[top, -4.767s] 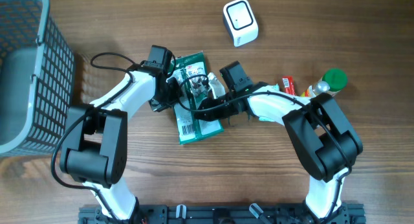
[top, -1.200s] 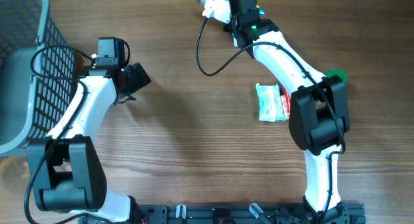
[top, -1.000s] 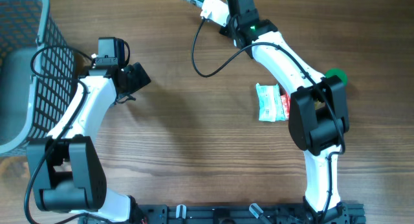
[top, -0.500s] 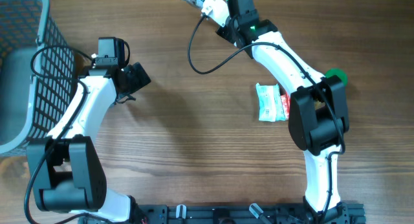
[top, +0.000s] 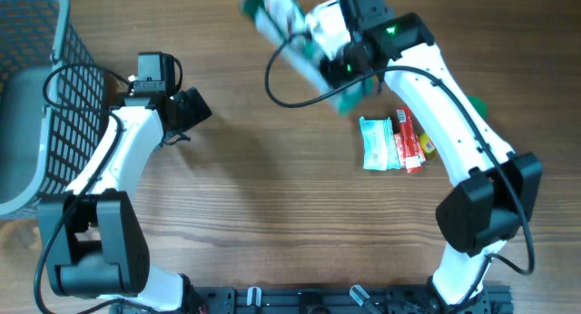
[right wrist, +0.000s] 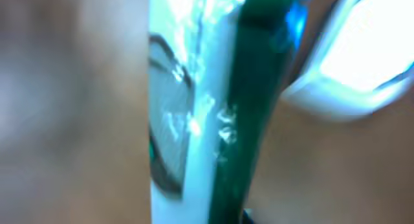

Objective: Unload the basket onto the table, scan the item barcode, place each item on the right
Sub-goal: 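Lower the gloves pack onto the table center and release it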

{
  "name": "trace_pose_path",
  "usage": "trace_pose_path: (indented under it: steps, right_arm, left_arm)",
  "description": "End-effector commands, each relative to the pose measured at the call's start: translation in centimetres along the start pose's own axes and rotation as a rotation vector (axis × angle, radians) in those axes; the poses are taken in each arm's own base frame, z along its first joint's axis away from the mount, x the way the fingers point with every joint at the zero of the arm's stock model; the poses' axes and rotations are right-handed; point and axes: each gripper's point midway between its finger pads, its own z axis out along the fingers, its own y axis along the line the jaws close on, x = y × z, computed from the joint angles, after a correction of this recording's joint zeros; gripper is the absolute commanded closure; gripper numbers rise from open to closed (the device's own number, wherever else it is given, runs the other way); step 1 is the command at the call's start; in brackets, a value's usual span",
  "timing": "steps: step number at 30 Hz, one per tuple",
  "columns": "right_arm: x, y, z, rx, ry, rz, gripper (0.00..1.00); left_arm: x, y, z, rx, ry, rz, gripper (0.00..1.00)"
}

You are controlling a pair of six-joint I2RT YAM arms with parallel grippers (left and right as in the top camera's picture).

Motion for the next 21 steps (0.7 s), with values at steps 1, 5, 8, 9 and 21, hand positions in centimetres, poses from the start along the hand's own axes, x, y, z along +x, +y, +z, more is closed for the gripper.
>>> trace_pose_path:
  steps: [1, 5, 8, 9, 21]
  right_arm:
    - [3.2, 4.5, 1.3, -0.259, 0.130, 0.194, 0.86]
    - [5.3, 4.7, 2.8, -0.264, 0.194, 0.236, 0.53]
    - [5.8, 4.2, 3.9, -0.234, 0.200, 0.252, 0.33]
    - [5.8, 4.0, 4.1, -0.216, 0.198, 0.279, 0.31]
    - [3.8, 3.1, 4.8, -0.190, 0.114, 0.327, 0.00]
  left_arm:
    - [-0.2, 0.3, -0.1, -0.013, -0.012, 0.009, 0.00]
    - [-0.2, 0.3, -0.1, -0.013, -0.012, 0.009, 0.00]
    - [-0.2, 0.3, -0.1, -0.013, -0.012, 0.009, 0.00]
    - [-0.2, 0.3, -0.1, -0.013, -0.012, 0.009, 0.00]
    - [-0.2, 0.3, -0.1, -0.013, -0.012, 0.009, 0.00]
